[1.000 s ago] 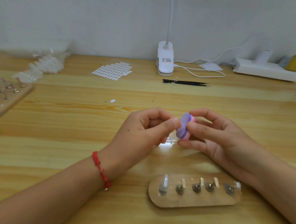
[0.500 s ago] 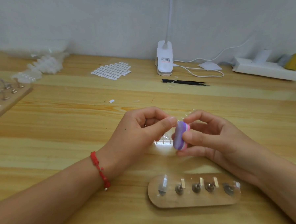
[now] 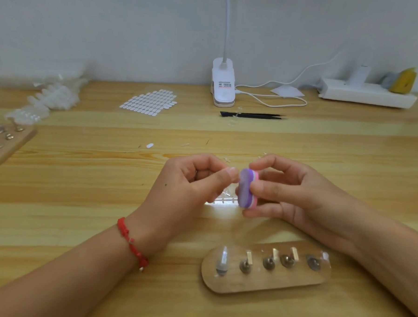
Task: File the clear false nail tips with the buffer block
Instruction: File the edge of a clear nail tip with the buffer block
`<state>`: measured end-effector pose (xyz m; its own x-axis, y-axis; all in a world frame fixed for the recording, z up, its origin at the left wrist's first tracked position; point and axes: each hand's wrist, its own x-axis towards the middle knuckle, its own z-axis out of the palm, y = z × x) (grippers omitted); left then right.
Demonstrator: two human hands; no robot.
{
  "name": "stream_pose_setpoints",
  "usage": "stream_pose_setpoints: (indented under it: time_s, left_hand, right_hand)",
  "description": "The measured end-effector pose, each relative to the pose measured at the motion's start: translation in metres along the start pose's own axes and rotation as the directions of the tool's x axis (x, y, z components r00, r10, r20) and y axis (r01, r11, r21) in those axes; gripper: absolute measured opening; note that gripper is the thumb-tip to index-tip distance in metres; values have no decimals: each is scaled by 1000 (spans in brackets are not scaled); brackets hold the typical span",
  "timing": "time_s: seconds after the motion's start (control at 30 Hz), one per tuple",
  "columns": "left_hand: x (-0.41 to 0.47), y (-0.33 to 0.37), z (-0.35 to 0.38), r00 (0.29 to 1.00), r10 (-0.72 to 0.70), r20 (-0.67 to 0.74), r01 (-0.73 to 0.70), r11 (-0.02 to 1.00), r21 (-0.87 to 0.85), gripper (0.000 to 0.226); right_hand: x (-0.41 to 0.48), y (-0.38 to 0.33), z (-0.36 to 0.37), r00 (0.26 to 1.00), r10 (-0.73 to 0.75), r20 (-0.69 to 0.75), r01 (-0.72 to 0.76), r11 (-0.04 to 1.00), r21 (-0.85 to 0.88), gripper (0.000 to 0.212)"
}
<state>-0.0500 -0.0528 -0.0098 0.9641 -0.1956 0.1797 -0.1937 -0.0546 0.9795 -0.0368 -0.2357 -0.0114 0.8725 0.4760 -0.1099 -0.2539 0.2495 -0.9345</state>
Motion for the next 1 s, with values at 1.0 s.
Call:
stream_pose_setpoints:
  time_s: [1.0]
  left_hand:
    - [0, 0, 2, 998, 56, -42, -57, 998, -32, 16]
  right_hand:
    - [-1, 2, 0, 999, -28, 44, 30, 998, -49, 17]
